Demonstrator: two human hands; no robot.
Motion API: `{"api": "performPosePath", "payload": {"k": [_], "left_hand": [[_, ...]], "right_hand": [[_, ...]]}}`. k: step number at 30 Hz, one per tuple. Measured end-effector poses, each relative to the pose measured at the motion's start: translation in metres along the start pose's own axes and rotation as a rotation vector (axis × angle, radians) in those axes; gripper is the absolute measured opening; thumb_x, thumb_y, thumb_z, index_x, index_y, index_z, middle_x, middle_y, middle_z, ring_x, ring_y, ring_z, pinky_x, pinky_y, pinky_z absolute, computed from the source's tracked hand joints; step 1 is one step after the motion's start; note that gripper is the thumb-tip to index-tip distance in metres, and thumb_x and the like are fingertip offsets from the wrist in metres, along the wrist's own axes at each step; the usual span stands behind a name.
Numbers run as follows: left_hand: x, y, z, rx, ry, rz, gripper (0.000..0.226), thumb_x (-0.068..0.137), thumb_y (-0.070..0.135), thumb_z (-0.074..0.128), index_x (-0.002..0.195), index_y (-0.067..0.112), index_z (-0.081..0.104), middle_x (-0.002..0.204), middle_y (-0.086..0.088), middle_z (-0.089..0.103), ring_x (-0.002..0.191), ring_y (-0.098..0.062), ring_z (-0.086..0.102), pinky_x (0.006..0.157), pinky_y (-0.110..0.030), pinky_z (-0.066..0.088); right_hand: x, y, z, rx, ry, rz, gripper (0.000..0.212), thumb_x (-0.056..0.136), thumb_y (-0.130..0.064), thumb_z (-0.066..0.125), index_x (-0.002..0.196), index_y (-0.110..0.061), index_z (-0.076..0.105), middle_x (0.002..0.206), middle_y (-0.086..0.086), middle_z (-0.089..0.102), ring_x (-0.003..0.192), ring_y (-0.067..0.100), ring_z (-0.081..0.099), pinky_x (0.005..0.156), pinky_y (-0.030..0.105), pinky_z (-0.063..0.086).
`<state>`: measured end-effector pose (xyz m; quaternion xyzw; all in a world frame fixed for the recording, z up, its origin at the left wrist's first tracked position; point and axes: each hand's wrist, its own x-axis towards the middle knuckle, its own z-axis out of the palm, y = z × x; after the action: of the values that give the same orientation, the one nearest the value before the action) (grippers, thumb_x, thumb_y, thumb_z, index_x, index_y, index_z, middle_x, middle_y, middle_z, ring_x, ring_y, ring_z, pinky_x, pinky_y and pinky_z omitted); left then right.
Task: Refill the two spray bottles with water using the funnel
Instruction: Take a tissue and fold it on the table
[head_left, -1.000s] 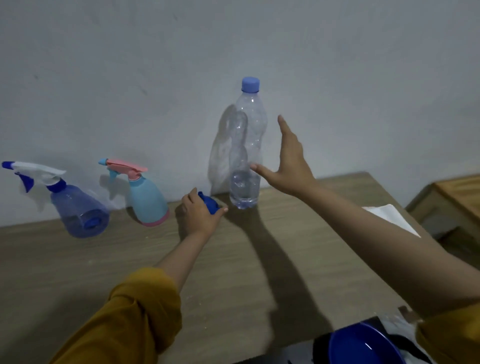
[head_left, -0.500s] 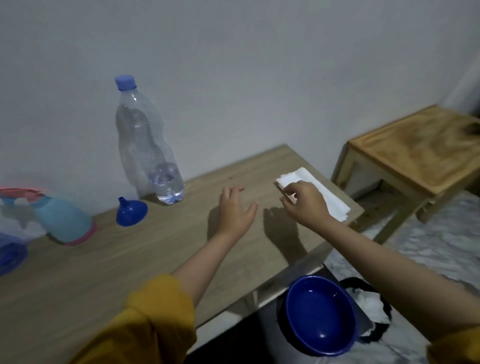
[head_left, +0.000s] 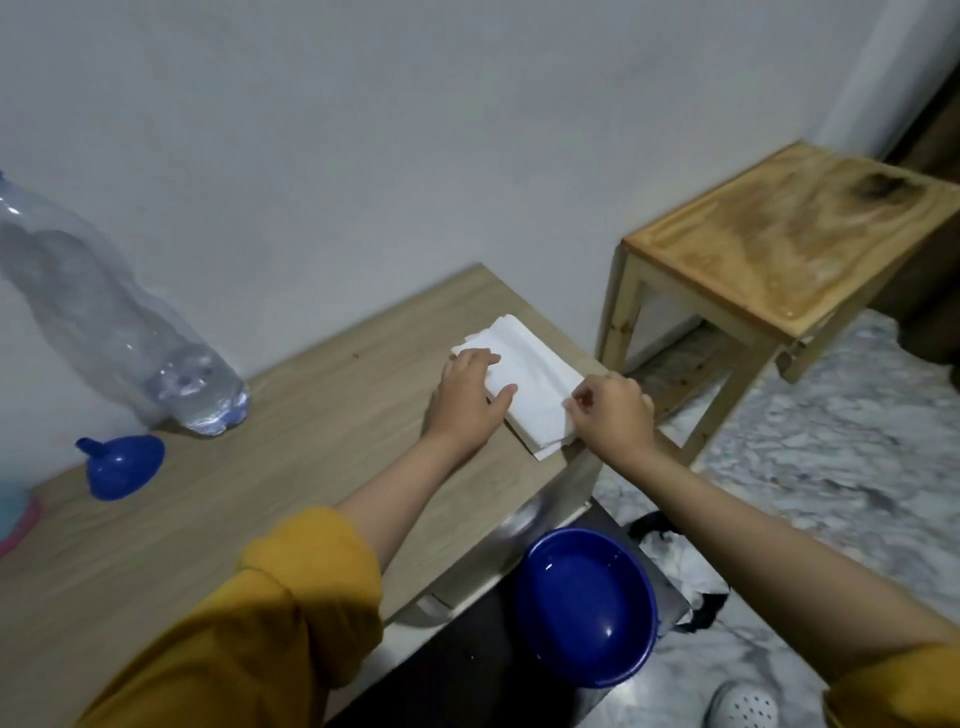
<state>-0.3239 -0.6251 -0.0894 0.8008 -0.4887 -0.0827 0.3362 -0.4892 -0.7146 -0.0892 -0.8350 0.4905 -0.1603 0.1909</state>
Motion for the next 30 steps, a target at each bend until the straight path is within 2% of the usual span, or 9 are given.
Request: {"api": "performPosePath", "payload": {"k": [3, 6, 10, 14, 18, 21, 26, 30], "left_hand": [[0.004, 0.000, 0.005, 0.000, -0.024, -0.003, 0.039, 0.083, 0.032, 0.062, 0.118, 0.019, 0.053, 0.123, 0.004, 0.054, 0.118, -0.020, 0.045, 0.095, -0.038, 0.043], [0.011, 0.004, 0.006, 0.012, -0.044, 0.039, 0.041, 0.085, 0.028, 0.060, 0.124, 0.020, 0.051, 0.128, 0.004, 0.052, 0.119, -0.021, 0.044, 0.099, -0.038, 0.039], [0.028, 0.019, 0.001, 0.131, -0.125, 0.153, 0.048, 0.085, 0.017, 0.058, 0.131, 0.029, 0.050, 0.137, 0.003, 0.045, 0.123, -0.025, 0.040, 0.100, -0.046, 0.036], [0.048, 0.037, -0.007, 0.267, -0.178, 0.193, 0.028, 0.085, 0.015, 0.060, 0.110, 0.028, 0.066, 0.130, 0.001, 0.048, 0.125, -0.024, 0.037, 0.100, -0.040, 0.029], [0.059, 0.045, -0.018, 0.291, -0.117, 0.207, 0.013, 0.083, 0.018, 0.064, 0.092, 0.024, 0.073, 0.114, 0.002, 0.056, 0.113, -0.022, 0.046, 0.091, -0.034, 0.029], [0.064, 0.054, -0.028, 0.292, -0.072, 0.214, 0.012, 0.083, 0.021, 0.065, 0.091, 0.025, 0.073, 0.103, 0.003, 0.059, 0.107, -0.021, 0.049, 0.089, -0.033, 0.031], [0.063, 0.071, -0.057, 0.330, 0.004, 0.219, 0.015, 0.086, 0.020, 0.062, 0.096, 0.025, 0.072, 0.098, 0.004, 0.066, 0.102, -0.020, 0.054, 0.087, -0.032, 0.028], [0.059, 0.088, -0.088, 0.260, 0.092, 0.228, 0.012, 0.085, 0.017, 0.063, 0.091, 0.022, 0.071, 0.096, 0.005, 0.070, 0.099, -0.019, 0.057, 0.084, -0.028, 0.022]], "right_hand": [[0.000, 0.003, 0.003, 0.056, 0.022, -0.030, 0.015, 0.084, -0.031, 0.062, 0.083, -0.020, 0.071, 0.082, -0.001, 0.067, 0.083, 0.021, 0.063, 0.078, 0.041, 0.050], [0.000, 0.005, 0.003, 0.104, 0.033, -0.044, 0.015, 0.085, -0.031, 0.064, 0.087, -0.019, 0.072, 0.087, 0.001, 0.068, 0.085, 0.021, 0.061, 0.080, 0.040, 0.047], [-0.002, 0.004, -0.003, 0.147, 0.072, -0.077, 0.016, 0.087, -0.031, 0.065, 0.091, -0.017, 0.073, 0.090, 0.002, 0.067, 0.090, 0.022, 0.058, 0.082, 0.039, 0.043], [-0.002, 0.005, -0.014, 0.179, 0.105, -0.092, 0.014, 0.087, -0.031, 0.066, 0.087, -0.018, 0.072, 0.085, 0.001, 0.064, 0.089, 0.023, 0.055, 0.076, 0.033, 0.035], [0.002, 0.003, -0.029, 0.183, 0.131, -0.096, 0.012, 0.087, -0.029, 0.065, 0.085, -0.019, 0.072, 0.083, 0.000, 0.063, 0.088, 0.024, 0.057, 0.072, 0.030, 0.030], [0.006, 0.001, -0.042, 0.180, 0.143, -0.119, 0.012, 0.088, -0.027, 0.064, 0.088, -0.018, 0.072, 0.085, 0.000, 0.064, 0.089, 0.022, 0.057, 0.073, 0.031, 0.034], [0.010, -0.010, -0.070, 0.181, 0.171, -0.175, 0.013, 0.089, -0.025, 0.062, 0.090, -0.018, 0.073, 0.086, 0.001, 0.064, 0.088, 0.023, 0.058, 0.078, 0.036, 0.042], [0.008, -0.026, -0.093, 0.169, 0.207, -0.224, 0.013, 0.089, -0.025, 0.061, 0.090, -0.019, 0.072, 0.087, 0.000, 0.063, 0.089, 0.022, 0.057, 0.078, 0.035, 0.041]]}}
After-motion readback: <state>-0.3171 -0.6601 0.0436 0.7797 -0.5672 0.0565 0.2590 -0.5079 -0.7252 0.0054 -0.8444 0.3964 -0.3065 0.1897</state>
